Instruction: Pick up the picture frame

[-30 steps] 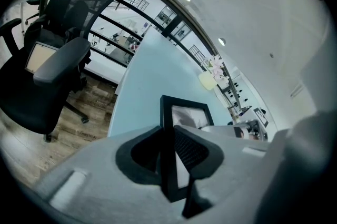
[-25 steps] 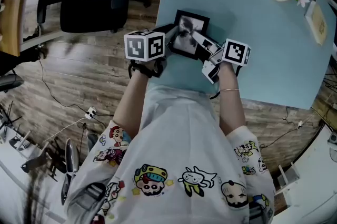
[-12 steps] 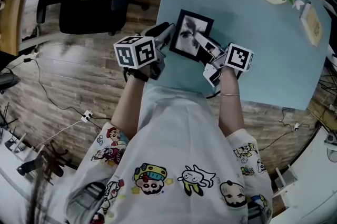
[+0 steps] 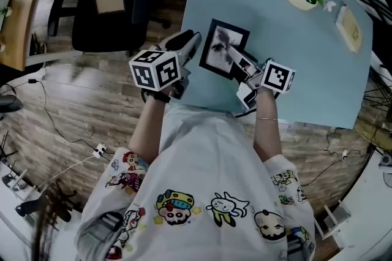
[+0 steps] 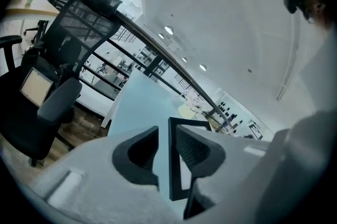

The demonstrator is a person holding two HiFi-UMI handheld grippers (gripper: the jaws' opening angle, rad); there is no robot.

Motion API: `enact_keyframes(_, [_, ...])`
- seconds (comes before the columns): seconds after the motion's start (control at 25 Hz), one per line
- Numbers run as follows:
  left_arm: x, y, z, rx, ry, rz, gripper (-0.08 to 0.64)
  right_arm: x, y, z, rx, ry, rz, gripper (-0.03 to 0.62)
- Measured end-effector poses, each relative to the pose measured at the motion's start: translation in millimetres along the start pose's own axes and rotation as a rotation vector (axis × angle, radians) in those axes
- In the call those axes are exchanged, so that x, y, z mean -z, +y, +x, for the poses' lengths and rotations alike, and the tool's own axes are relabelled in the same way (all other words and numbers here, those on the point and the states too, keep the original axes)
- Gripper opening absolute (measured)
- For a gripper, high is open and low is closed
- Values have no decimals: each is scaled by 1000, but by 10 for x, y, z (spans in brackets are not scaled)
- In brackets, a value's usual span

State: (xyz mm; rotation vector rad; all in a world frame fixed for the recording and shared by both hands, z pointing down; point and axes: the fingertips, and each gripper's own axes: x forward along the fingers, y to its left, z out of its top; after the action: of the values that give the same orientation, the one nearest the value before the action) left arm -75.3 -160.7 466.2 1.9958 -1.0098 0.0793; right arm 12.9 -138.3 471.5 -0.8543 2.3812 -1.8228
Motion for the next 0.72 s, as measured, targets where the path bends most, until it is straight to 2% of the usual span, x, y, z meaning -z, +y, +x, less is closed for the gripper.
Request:
enact_keyframes(0.2, [-167, -250, -117, 23, -51, 62, 98, -49, 158, -236, 26, -51, -81, 35])
enact_keyframes(0.72, [-294, -865, -408, 57, -123, 215, 94, -247, 689, -896, 107, -163, -395, 35])
